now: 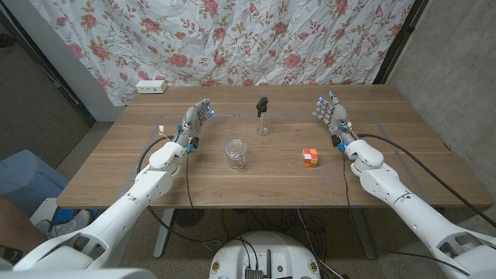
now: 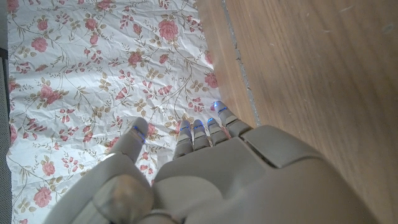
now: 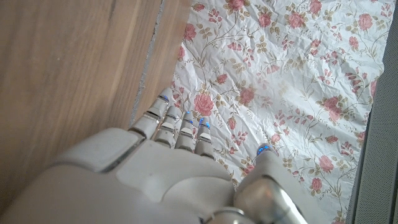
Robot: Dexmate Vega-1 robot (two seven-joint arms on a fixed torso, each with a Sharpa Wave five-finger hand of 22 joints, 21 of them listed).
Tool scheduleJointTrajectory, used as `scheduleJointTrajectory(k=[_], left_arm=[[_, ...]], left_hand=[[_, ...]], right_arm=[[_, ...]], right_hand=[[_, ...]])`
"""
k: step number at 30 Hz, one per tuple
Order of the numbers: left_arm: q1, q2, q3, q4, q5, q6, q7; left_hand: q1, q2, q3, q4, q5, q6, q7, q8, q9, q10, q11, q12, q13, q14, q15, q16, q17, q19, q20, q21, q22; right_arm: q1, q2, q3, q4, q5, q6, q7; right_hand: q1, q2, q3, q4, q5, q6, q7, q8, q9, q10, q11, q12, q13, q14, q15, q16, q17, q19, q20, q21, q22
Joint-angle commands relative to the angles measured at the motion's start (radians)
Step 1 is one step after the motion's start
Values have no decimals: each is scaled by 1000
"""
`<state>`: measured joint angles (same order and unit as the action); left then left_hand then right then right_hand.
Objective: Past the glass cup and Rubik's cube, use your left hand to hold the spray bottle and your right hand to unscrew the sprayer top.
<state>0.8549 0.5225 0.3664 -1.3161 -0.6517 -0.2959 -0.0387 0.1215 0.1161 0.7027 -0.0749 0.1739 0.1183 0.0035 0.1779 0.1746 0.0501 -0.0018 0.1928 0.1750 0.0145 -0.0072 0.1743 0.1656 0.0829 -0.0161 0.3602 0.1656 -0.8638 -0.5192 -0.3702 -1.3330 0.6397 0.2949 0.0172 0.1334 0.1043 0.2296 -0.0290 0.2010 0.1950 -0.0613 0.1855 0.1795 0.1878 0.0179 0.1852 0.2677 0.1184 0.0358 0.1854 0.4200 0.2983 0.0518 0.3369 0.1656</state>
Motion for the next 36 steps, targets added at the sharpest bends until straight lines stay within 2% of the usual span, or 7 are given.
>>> scheduleJointTrajectory(k=[1,8,12,18,28,36], left_arm=[[8,18,0,-9,-3,-1,-27],[-16,25,8,11,4,5,-53],[-39,27,15,30,-7,15,-95],[-67,38,22,50,-14,30,-144],[-123,50,50,84,-11,65,-231],[-179,36,81,160,-2,56,-329]], left_hand=[[11,34,6,-6,5,11,-2,7,1,13,-6,6,4,9,-3,7,1,11,-2,2,2],[24,22,7,-32,3,16,-11,8,1,19,-15,7,4,12,-12,6,1,15,-7,-8,0],[44,12,12,-64,3,17,-17,10,1,24,-24,7,4,12,-17,5,1,18,-10,-19,-1],[65,1,16,-91,4,18,-22,12,1,30,-31,8,4,11,-22,4,1,23,-13,-31,-1],[95,-21,19,-116,6,18,-36,15,2,37,-46,9,5,12,-32,4,1,27,-17,-47,-1],[125,-43,23,-123,10,4,-51,14,3,35,-59,7,6,11,-39,3,2,24,-22,-65,-1]], right_arm=[[-47,-13,8,-63,-22,19,-45],[-40,5,-2,-44,-33,38,-46],[-41,0,-5,-57,-48,33,-60],[-41,6,-7,-55,-56,41,-67],[-50,7,-4,-56,-61,52,-77],[-63,-10,5,-79,-62,40,-87]], right_hand=[[7,-2,6,-2,6,10,-3,7,4,10,0,5,0,8,2,5,3,8,-2,2,3],[8,-2,8,-4,6,12,-2,8,4,13,1,7,-4,10,2,6,-1,11,-2,-1,3],[8,-1,9,-5,7,13,-3,8,4,13,1,7,-5,10,2,7,-3,12,-3,-2,3],[9,0,11,-6,7,14,-4,8,4,12,0,7,-9,9,0,7,-7,14,-3,-6,3],[10,1,14,-8,8,16,-5,8,4,12,0,7,-13,10,1,7,-12,15,-4,-10,3],[18,0,20,-17,8,16,-4,8,4,12,0,8,-19,10,1,8,-20,17,-5,-16,3]])
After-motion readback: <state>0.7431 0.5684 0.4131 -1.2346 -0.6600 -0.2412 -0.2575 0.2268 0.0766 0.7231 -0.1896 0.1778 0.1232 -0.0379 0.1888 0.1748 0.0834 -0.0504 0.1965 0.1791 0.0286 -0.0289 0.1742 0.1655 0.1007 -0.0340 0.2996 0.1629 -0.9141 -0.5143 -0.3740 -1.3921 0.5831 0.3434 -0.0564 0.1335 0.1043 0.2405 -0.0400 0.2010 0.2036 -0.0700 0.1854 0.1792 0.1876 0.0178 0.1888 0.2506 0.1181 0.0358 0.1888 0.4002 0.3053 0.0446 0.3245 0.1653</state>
